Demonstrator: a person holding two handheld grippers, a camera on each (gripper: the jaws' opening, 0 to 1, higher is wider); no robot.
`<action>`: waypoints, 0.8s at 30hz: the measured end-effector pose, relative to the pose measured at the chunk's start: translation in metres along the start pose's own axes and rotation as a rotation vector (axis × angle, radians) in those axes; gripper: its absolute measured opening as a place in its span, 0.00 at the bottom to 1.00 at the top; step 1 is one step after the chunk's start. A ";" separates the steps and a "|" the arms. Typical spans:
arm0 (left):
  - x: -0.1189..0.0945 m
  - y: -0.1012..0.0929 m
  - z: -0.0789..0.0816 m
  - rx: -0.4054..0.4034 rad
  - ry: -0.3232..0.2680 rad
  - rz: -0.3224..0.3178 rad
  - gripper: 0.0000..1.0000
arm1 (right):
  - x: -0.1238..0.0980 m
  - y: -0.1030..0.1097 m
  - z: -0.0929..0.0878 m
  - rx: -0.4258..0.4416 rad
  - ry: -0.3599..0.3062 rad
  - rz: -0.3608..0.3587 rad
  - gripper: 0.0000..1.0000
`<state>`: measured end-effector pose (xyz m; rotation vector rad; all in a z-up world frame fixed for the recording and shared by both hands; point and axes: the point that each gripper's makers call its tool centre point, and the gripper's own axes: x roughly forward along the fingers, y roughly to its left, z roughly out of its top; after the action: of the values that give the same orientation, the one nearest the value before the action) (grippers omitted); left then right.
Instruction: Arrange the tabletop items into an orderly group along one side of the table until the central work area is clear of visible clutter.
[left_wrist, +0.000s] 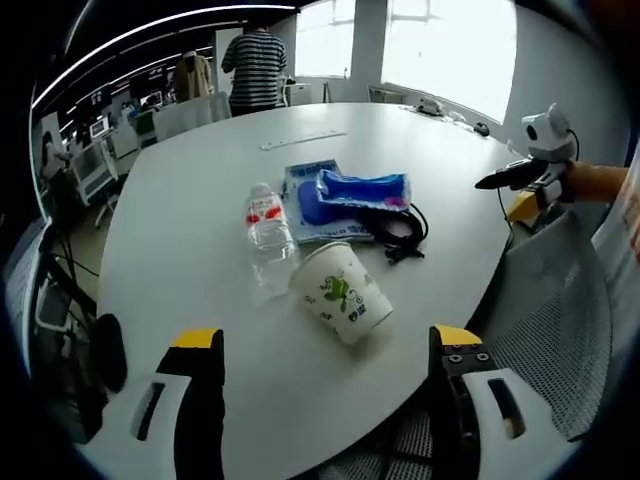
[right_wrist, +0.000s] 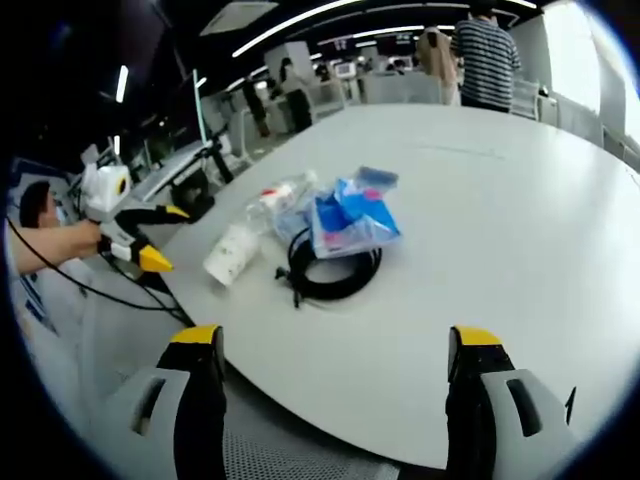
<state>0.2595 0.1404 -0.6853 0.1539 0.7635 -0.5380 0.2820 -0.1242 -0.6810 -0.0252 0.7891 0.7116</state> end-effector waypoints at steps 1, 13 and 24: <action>0.000 0.000 -0.001 -0.002 0.003 0.001 0.86 | 0.000 0.000 0.000 0.001 0.000 0.001 0.92; 0.001 -0.004 -0.003 -0.024 0.022 -0.005 0.79 | -0.002 -0.003 -0.003 0.010 0.004 0.011 0.90; 0.004 -0.005 -0.002 -0.045 0.037 -0.011 0.81 | -0.002 -0.004 -0.003 0.006 0.007 0.011 0.90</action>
<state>0.2583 0.1348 -0.6894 0.1183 0.8121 -0.5295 0.2820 -0.1293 -0.6829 -0.0182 0.7989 0.7199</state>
